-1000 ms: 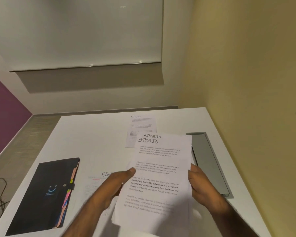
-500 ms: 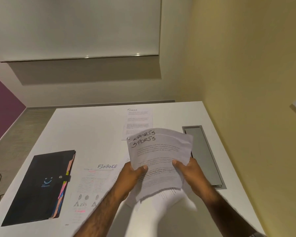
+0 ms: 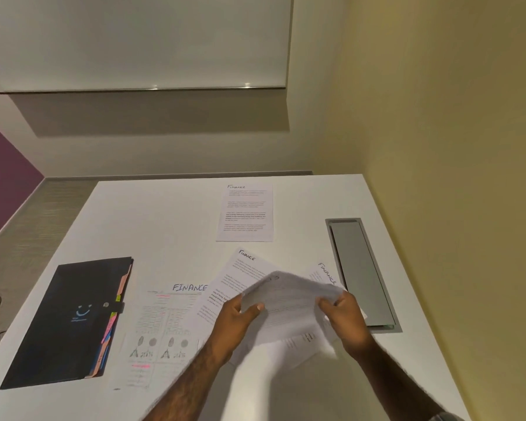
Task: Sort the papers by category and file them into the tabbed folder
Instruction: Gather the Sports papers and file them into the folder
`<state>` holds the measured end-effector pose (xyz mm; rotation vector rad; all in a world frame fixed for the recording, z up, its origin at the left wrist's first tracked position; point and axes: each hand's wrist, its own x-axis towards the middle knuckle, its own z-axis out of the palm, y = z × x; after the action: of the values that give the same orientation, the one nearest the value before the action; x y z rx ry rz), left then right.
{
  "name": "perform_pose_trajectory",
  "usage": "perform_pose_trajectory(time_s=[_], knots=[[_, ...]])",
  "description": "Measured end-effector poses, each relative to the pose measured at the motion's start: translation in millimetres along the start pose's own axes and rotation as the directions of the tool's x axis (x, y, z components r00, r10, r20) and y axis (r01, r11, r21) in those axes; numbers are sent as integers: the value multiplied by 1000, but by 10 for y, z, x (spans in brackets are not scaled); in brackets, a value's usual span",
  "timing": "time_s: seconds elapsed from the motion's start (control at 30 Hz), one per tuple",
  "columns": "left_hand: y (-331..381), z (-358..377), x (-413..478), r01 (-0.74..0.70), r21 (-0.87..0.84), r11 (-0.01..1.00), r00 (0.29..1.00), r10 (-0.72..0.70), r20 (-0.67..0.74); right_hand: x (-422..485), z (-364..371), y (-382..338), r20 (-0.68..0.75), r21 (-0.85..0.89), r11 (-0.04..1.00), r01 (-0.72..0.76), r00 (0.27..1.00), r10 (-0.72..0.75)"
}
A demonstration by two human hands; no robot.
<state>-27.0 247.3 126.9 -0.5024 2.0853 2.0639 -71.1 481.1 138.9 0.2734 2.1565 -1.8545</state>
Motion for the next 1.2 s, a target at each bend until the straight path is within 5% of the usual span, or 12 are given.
perform_pose_trajectory(time_s=[0.63, 0.77, 1.2], knots=[[278, 71, 145, -180, -86, 980, 977, 168, -130, 113, 120, -185, -88, -20, 991, 130, 987, -131], [86, 51, 209, -124, -40, 991, 985, 118, -126, 131, 58, -52, 16, -98, 991, 89, 996, -88], [-52, 184, 300, -60, 42, 997, 987, 65, -144, 164, 41, 111, -116, -178, 984, -32, 993, 11]])
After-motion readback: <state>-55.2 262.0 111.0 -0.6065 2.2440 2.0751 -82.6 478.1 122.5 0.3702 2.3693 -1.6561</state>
